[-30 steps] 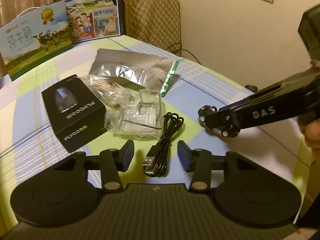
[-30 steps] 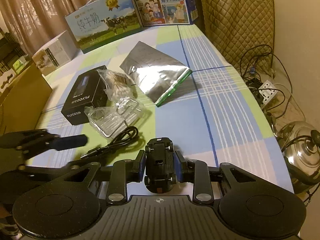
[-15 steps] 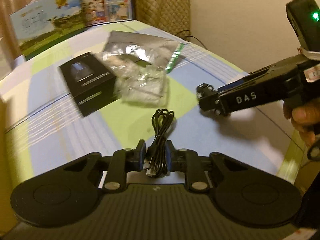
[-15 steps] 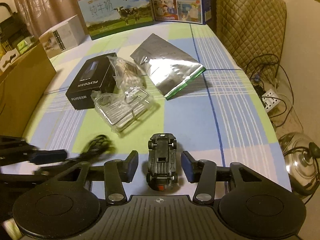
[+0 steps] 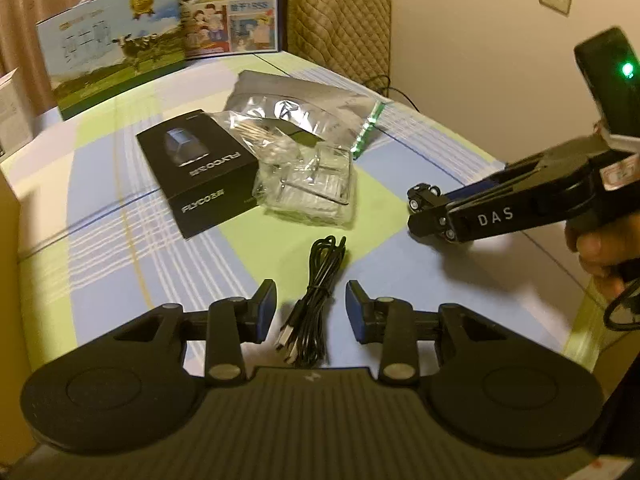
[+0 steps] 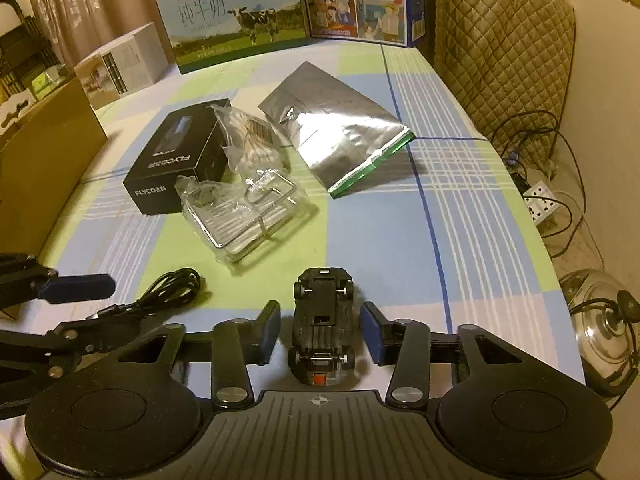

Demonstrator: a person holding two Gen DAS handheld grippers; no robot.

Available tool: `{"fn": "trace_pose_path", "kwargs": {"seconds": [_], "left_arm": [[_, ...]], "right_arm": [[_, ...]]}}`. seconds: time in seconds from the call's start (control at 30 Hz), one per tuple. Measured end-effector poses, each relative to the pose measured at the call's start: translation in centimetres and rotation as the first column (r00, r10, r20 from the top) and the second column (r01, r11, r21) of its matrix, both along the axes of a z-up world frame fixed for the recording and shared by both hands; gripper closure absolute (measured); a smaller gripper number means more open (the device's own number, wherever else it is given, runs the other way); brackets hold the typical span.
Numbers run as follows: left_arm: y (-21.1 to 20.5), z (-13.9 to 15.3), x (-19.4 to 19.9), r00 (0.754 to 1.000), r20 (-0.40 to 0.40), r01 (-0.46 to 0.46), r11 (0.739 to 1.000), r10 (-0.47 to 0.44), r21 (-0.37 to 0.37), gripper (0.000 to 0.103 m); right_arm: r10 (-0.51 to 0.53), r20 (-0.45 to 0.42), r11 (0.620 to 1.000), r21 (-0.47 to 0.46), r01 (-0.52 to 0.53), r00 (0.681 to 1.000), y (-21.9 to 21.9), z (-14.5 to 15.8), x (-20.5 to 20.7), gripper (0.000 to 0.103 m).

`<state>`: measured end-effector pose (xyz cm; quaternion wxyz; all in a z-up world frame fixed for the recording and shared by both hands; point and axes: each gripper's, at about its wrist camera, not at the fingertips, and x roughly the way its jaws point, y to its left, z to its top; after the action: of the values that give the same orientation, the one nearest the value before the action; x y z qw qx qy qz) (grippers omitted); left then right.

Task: Organize objects
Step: 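Lift the USB cable with the left tool and the toy car with the right tool, then carry the cable and car over the cardboard box, then open both tools to drop them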

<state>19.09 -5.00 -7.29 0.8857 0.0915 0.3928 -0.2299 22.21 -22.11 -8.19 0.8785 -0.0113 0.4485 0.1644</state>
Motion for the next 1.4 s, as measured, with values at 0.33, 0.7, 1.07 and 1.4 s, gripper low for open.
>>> {"fn": "trace_pose_path", "kwargs": {"seconds": [0.33, 0.7, 1.07, 1.4], "left_arm": [[-0.9, -1.3, 1.2, 0.999, -0.043, 0.026, 0.999, -0.025, 0.04, 0.076], [0.1, -1.3, 1.2, 0.995, -0.08, -0.053, 0.999, 0.053, 0.001, 0.087], [2.3, 1.2, 0.2, 0.988, -0.048, -0.151, 0.985, 0.147, -0.08, 0.087], [6.0, 6.8, -1.5, 0.959, 0.038, -0.273, 0.953, 0.28, -0.13, 0.087]], "right_arm": [[0.007, -0.008, 1.0, 0.001, -0.007, 1.0, 0.3, 0.0, 0.2, 0.075], [-0.011, -0.006, 0.999, 0.038, 0.011, 1.0, 0.5, 0.9, 0.0, 0.076], [0.003, 0.059, 0.996, 0.088, -0.008, 0.998, 3.1, 4.7, -1.0, 0.076], [0.056, 0.153, 0.983, 0.165, -0.081, 0.987, 7.5, 9.9, -1.8, 0.076]]}}
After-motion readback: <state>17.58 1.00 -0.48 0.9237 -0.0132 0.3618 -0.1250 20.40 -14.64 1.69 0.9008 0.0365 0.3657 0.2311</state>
